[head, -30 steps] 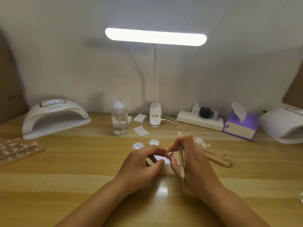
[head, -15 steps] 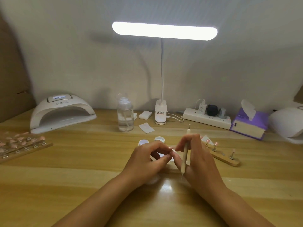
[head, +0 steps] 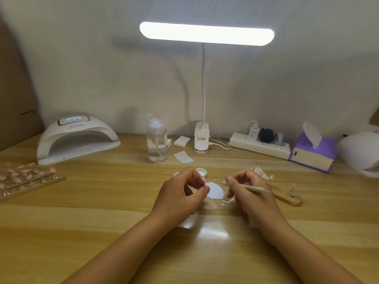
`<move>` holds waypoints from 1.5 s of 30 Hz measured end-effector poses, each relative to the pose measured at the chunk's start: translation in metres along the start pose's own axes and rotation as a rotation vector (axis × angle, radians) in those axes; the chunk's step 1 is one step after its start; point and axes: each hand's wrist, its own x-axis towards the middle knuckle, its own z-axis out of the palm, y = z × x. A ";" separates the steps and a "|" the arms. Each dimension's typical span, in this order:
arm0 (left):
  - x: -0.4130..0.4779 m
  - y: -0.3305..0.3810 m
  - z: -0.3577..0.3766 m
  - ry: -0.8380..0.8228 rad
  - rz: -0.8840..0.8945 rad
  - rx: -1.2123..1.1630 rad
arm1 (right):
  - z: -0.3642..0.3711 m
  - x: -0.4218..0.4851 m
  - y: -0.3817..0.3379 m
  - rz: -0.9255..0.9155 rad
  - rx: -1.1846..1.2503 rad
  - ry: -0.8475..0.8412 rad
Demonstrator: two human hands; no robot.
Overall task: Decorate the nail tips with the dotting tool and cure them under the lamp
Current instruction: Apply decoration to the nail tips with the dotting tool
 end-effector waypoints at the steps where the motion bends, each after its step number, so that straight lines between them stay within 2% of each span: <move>1: 0.000 0.000 0.000 0.000 -0.004 0.004 | 0.000 0.000 0.001 0.018 -0.009 0.005; 6: 0.000 -0.001 0.001 -0.017 0.012 0.038 | 0.001 -0.001 0.000 0.107 -0.068 0.020; 16: -0.001 0.000 0.000 -0.111 -0.022 0.096 | 0.001 -0.002 -0.008 0.106 -0.214 -0.036; 22: -0.001 0.001 -0.001 -0.086 0.003 0.079 | 0.001 -0.002 -0.008 0.107 -0.231 -0.032; 35: -0.002 0.002 -0.001 -0.171 -0.049 0.189 | 0.002 -0.001 -0.006 0.097 -0.173 -0.005; 41: -0.002 0.002 0.000 -0.196 -0.063 0.146 | 0.002 0.000 -0.004 0.087 -0.175 0.017; 45: -0.001 0.001 -0.001 -0.212 -0.071 0.123 | 0.000 0.000 -0.002 0.100 -0.083 0.039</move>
